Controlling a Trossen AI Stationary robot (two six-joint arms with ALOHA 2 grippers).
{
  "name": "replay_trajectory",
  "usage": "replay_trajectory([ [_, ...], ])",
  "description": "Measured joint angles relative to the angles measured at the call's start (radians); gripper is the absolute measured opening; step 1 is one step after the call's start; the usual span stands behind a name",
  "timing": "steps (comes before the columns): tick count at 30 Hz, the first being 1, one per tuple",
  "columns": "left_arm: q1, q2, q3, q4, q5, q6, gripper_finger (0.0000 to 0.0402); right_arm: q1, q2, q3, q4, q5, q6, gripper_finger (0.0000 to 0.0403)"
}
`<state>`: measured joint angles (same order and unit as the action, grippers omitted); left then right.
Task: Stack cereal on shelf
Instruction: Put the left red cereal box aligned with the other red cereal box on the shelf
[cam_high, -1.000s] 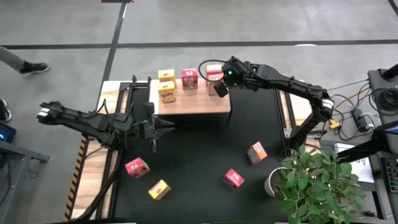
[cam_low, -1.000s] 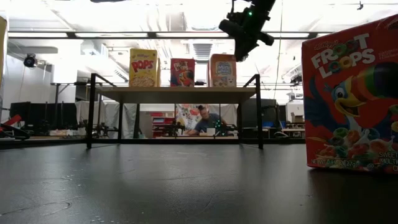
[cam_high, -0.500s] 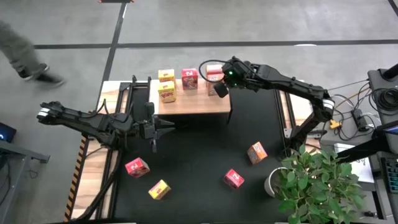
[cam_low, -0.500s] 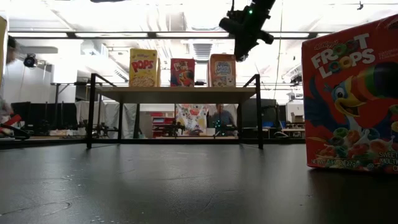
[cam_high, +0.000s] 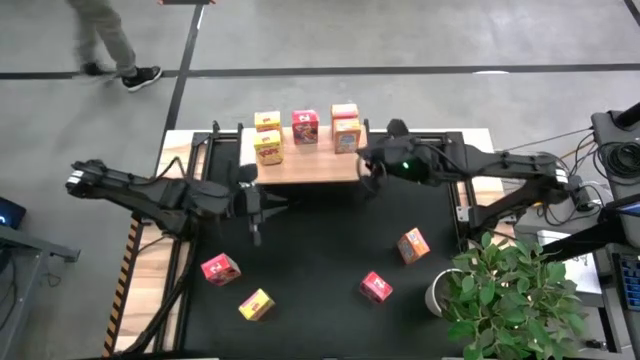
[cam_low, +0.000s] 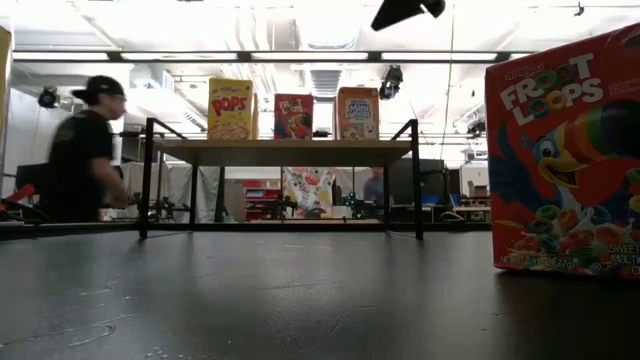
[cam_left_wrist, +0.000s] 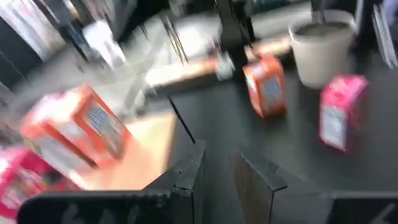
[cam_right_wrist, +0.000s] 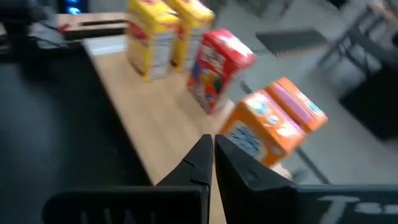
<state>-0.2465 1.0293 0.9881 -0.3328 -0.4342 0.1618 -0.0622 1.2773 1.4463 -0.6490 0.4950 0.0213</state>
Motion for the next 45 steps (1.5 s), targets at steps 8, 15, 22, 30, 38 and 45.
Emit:
replay_trajectory([
  [8, -0.035, 0.238, 0.382, -0.692, 0.073, -0.406, 0.0058, 0.091, -0.182, -0.288, 0.264, 0.002, -0.092, 0.0009],
  [15, -0.049, 0.354, 0.596, -1.095, 0.225, -0.638, 0.0058, 0.100, -0.316, -0.467, 0.478, -0.004, -0.129, 0.0009],
  [22, -0.156, 0.327, 0.526, -1.199, 0.323, -0.897, 0.0070, 0.099, -0.369, -0.537, 0.506, -0.005, -0.137, 0.0009],
  [30, -0.371, 0.298, 0.333, -1.177, 0.319, -1.256, 0.0164, 0.099, -0.379, -0.546, 0.506, -0.005, -0.136, 0.0009],
  [38, -0.441, 0.298, 0.164, -1.023, 0.369, -1.316, 0.0266, 0.099, -0.379, -0.548, 0.506, -0.005, -0.119, 0.0009],
  [45, -0.518, 0.290, 0.109, -1.038, 0.319, -1.357, 0.0285, 0.099, -0.380, -0.548, 0.506, -0.005, -0.099, 0.0009],
])
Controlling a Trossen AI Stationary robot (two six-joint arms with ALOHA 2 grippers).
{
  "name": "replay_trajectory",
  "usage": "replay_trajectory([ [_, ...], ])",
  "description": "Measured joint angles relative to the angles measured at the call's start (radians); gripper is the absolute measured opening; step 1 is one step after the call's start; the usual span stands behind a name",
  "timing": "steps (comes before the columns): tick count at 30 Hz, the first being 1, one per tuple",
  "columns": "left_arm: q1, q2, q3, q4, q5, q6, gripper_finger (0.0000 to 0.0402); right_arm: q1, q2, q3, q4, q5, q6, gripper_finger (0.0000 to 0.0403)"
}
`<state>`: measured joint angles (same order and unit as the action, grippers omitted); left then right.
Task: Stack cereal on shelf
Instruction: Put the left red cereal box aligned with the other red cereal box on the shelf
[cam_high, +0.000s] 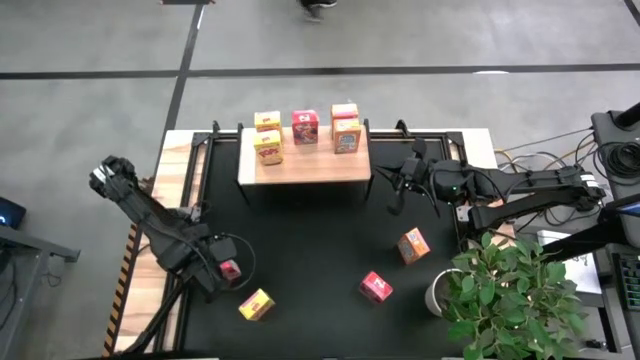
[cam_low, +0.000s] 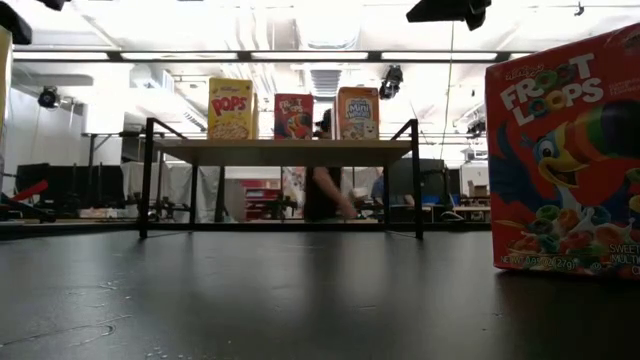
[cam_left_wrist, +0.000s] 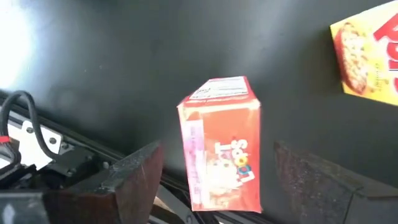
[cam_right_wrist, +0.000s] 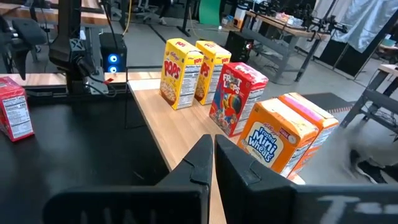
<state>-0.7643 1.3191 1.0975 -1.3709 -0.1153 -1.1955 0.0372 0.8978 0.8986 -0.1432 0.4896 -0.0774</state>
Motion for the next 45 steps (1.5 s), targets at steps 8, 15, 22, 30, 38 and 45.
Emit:
replay_trajectory([
  [8, -0.031, 0.001, -0.057, 0.039, -0.025, -0.028, 0.0267, 0.000, 0.001, 0.000, 0.000, 0.000, 0.001, 0.0009],
  [15, -0.031, 0.004, -0.059, 0.049, -0.034, -0.020, 0.0206, 0.000, 0.001, 0.000, 0.000, 0.000, 0.000, 0.0009],
  [22, -0.031, 0.005, -0.053, 0.050, -0.034, -0.019, 0.0161, 0.000, 0.001, -0.003, -0.009, 0.000, 0.007, 0.0009],
  [30, -0.002, 0.005, 0.134, 0.012, -0.136, 0.057, 0.0156, 0.000, 0.001, -0.003, -0.010, 0.000, 0.014, 0.0009],
  [38, 0.081, 0.005, 0.435, -0.016, -0.514, 0.355, 0.0155, 0.000, 0.001, -0.010, -0.009, 0.000, 0.015, 0.0009],
  [45, 0.290, 0.005, 0.554, 0.203, -0.560, 0.845, 0.0155, 0.000, 0.002, -0.038, -0.009, 0.000, 0.015, 0.0009],
])
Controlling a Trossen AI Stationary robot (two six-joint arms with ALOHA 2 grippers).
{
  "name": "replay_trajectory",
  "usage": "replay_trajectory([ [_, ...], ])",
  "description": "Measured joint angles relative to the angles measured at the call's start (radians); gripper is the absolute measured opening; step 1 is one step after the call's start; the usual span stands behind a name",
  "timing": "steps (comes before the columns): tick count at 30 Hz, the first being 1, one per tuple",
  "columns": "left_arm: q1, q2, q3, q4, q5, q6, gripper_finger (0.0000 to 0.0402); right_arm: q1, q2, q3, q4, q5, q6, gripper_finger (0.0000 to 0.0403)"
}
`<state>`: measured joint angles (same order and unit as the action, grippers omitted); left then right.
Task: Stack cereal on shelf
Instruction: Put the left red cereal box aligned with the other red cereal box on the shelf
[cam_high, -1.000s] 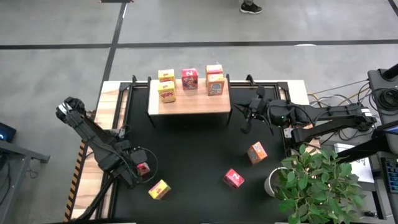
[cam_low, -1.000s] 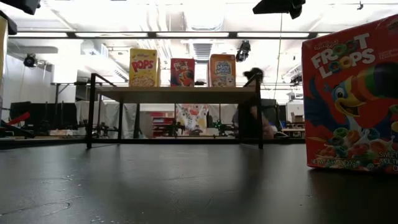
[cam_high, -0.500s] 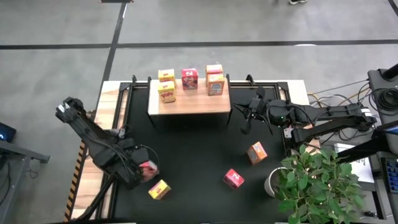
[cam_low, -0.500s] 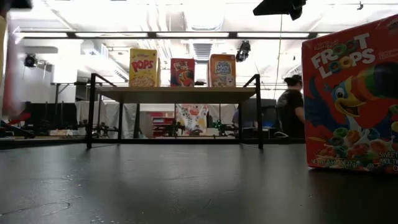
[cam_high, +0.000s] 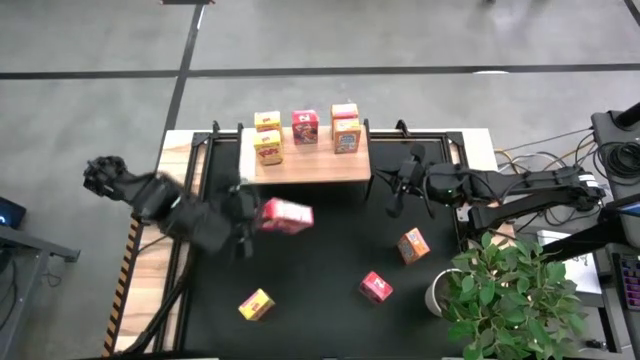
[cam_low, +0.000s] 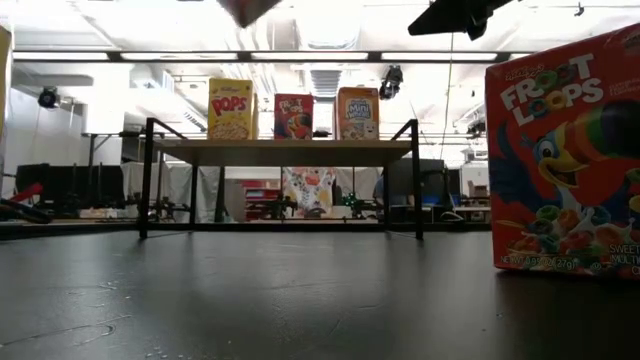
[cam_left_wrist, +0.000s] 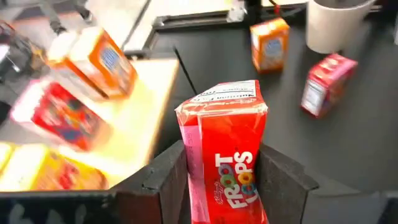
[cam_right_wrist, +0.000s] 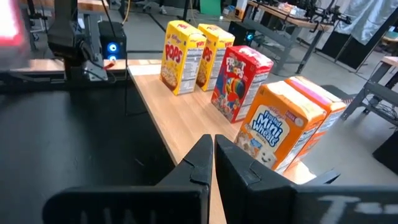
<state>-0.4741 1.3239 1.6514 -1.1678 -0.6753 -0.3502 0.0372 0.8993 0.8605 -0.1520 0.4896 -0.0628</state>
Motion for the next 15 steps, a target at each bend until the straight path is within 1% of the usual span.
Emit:
replay_trajectory([
  [3, 0.128, 0.000, 0.015, 0.019, 0.056, 0.150, 0.0155, 0.000, 0.000, -0.004, 0.000, 0.000, 0.000, 0.0009],
  [6, 0.256, 0.000, 0.018, 0.044, 0.064, 0.257, 0.0155, 0.000, 0.000, -0.004, 0.002, 0.000, -0.011, 0.0009],
  [8, 0.339, 0.005, 0.015, 0.103, 0.070, 0.312, 0.0155, 0.000, 0.000, -0.004, 0.008, 0.000, -0.017, 0.0009],
  [9, 0.379, 0.011, 0.014, 0.131, 0.090, 0.337, 0.0155, 0.000, 0.000, -0.004, 0.009, 0.000, -0.022, 0.0009],
  [13, 0.487, 0.053, 0.013, 0.242, 0.228, 0.441, 0.0155, 0.000, 0.000, -0.004, 0.008, 0.001, -0.028, 0.0009],
  [15, 0.523, 0.079, 0.013, 0.250, 0.244, 0.488, 0.0155, 0.000, 0.000, -0.004, 0.008, 0.001, -0.036, 0.0009],
])
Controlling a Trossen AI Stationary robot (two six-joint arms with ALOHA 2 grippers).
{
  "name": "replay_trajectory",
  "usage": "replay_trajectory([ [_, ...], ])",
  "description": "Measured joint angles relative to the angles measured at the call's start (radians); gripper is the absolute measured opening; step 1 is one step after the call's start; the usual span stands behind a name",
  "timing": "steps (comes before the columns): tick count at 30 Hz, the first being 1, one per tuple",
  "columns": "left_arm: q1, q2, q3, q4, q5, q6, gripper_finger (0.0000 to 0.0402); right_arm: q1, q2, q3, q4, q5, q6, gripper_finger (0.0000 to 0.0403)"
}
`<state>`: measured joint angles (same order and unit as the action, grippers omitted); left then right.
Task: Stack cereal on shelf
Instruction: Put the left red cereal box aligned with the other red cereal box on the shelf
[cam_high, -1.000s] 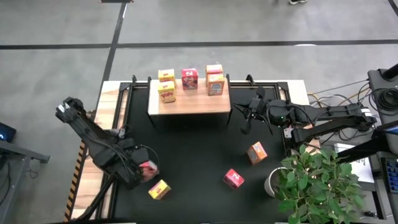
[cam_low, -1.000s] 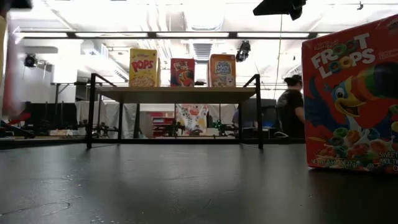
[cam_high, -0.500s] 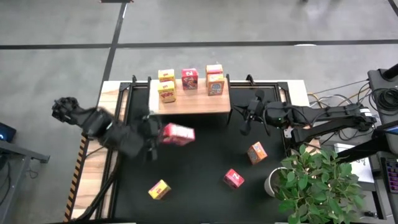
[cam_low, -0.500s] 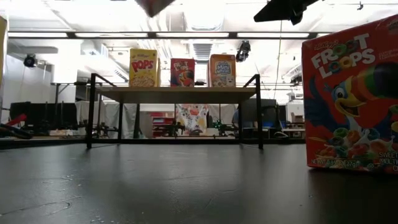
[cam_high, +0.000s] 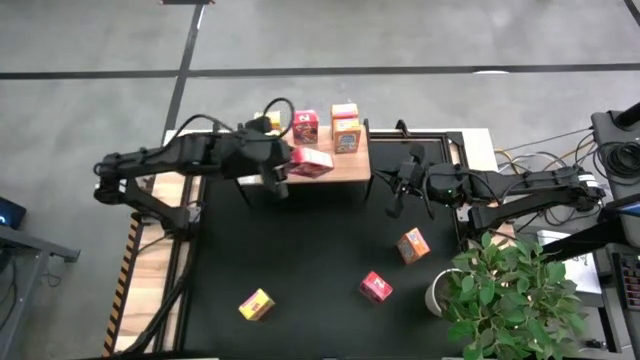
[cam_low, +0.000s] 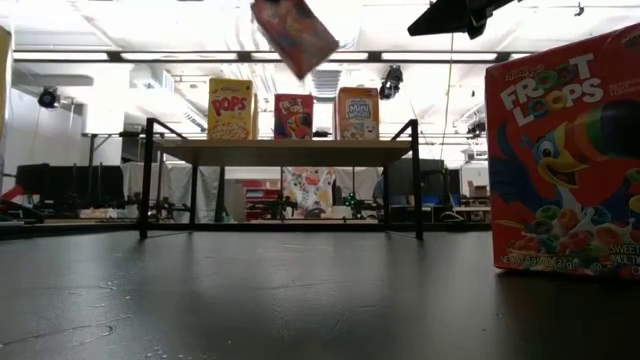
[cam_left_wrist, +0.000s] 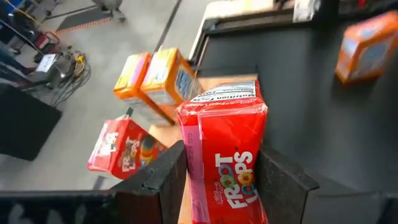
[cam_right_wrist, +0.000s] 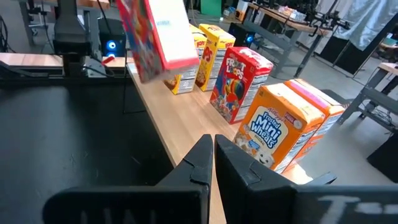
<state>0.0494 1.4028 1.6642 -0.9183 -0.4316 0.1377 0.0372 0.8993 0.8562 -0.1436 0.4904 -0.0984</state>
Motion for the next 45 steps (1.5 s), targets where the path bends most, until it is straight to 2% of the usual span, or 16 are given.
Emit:
replay_trajectory([
  [3, 0.054, 0.044, 0.000, -0.030, 0.007, 0.036, 0.0155, 0.000, 0.000, 0.000, 0.000, 0.000, -0.008, 0.0009],
  [7, 0.108, 0.101, 0.001, -0.025, 0.082, 0.038, 0.0155, 0.000, 0.000, 0.000, 0.000, 0.000, -0.009, 0.0009],
  [14, 0.167, 0.162, 0.008, -0.016, 0.082, 0.040, 0.0155, 0.000, 0.000, 0.000, -0.001, 0.000, -0.008, 0.0009],
  [29, 0.171, 0.224, 0.011, 0.029, 0.083, 0.076, 0.0155, 0.000, 0.000, 0.000, -0.003, 0.001, -0.007, 0.0009],
  [45, 0.174, 0.225, 0.011, 0.050, 0.109, 0.109, 0.0156, 0.000, 0.000, 0.000, -0.006, 0.002, 0.009, 0.0009],
])
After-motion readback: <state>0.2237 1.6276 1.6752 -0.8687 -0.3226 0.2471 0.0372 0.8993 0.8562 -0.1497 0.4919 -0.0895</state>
